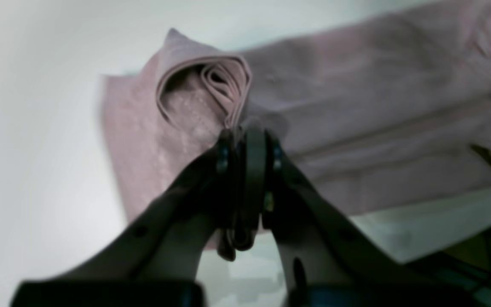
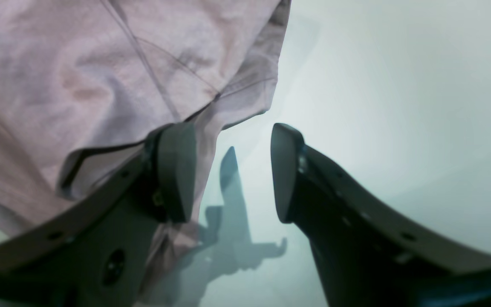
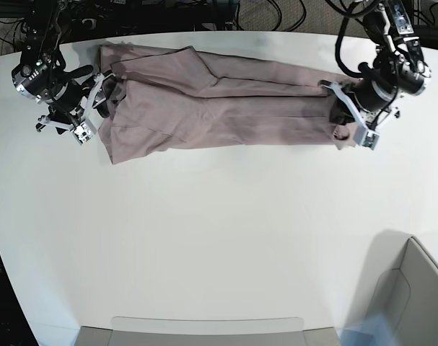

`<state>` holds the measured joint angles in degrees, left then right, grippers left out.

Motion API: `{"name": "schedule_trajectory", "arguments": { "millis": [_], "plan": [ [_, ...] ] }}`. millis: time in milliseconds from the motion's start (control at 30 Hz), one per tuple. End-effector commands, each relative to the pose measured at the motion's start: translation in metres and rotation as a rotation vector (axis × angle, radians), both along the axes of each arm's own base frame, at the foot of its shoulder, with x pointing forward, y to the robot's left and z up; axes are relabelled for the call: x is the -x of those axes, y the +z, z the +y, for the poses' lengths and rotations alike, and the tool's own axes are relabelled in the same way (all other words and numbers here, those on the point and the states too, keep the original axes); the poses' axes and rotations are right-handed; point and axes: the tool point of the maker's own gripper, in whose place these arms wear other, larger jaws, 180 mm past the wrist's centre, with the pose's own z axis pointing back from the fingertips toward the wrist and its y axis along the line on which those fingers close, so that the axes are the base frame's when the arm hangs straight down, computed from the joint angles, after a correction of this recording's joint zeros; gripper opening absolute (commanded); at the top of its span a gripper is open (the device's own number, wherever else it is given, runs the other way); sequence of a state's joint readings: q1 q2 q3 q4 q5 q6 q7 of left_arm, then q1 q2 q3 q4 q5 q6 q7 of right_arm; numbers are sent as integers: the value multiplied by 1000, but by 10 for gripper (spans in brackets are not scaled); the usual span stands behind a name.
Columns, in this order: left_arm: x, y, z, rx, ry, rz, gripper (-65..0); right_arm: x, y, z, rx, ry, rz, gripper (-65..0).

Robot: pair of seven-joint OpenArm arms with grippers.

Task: Fold the T-shirt properly
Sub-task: 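Push the left gripper's end of the strip toward the right gripper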

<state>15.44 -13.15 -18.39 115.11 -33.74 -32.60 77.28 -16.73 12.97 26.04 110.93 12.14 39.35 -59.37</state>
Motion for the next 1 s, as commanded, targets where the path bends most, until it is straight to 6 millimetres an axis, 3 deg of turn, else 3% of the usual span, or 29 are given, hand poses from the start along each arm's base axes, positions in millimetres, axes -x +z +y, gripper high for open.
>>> {"name": "schedule_trajectory", "arguments": {
  "millis": [0, 133, 333, 433, 600, 867, 967],
  "plan": [
    [-6, 7, -12, 28, -18, -39, -650, -8, 10, -5, 34, 14, -38, -365],
    [-15, 9, -46, 98, -62, -68, -650, -10, 9, -16, 102, -2, -33, -365],
    [-10, -4, -91, 72, -162, -38, -650, -16, 13, -30, 177, -24, -41, -365],
    [-7, -8, -112, 51, -203, -25, -650, -21, 15, -27, 169, -32, -52, -365],
    [-10, -7, -134, 32, -241, -62, -650, -21, 14, -26, 161, -36, -51, -365],
    [-14, -3, -151, 22, -283, -90, -650, -21, 11, -20, 144, -38, -49, -365],
    [-10, -10, -163, 34, -318, -64, -650, -21, 11, -20, 144, -38, -49, -365]
  ]
}}
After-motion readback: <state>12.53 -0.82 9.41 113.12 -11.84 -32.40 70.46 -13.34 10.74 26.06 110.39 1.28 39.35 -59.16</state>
